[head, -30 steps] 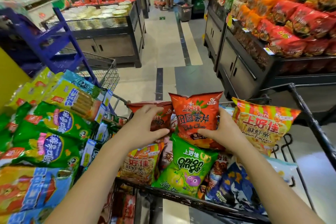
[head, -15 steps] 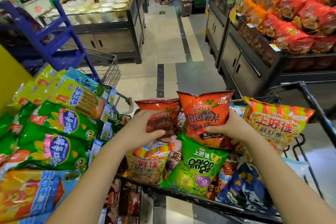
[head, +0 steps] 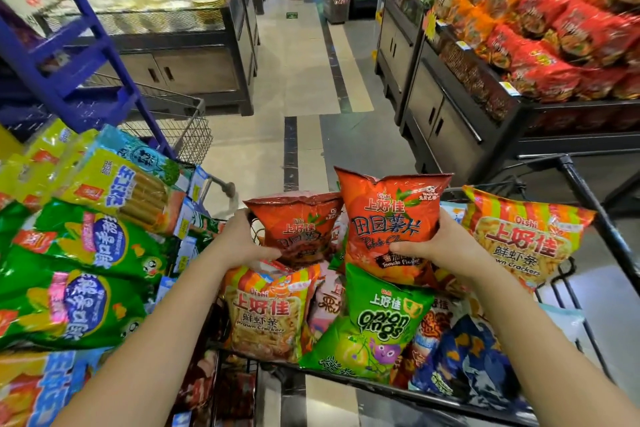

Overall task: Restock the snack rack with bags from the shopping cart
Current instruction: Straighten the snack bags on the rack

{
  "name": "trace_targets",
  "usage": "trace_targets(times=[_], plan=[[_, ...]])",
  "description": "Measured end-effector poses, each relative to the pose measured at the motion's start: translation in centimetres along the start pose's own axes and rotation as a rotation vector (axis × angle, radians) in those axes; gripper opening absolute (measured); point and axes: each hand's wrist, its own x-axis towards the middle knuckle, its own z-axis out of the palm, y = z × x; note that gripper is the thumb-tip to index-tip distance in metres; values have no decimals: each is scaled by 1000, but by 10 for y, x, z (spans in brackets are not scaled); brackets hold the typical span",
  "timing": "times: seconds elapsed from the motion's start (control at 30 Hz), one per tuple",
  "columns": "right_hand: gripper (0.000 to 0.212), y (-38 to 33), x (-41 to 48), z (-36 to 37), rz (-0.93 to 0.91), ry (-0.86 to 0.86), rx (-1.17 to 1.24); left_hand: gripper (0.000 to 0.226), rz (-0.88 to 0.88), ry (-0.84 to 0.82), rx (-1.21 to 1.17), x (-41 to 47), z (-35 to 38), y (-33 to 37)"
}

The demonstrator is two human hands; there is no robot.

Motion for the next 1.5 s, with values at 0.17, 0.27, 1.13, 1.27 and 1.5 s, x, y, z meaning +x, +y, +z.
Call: trace_targets(times=[0.17,0.27,1.13,1.27,1.5], plan=[[95,5,3,1,10,-6,37,137,36,-153,37,43,-4,-11],[90,3,1,2,10,2,64,134,91,-186,22,54,-3,-7],[97,-43,-13,-10,-52,148,304,105,186,37,-580,25,-37,40],[87,-61,-25,-16,-93,160,374,85,217,60,-681,7,-51,48],[74,-79,-48,-21,-153,162,483,60,214,140,-868,-22,-63,52]])
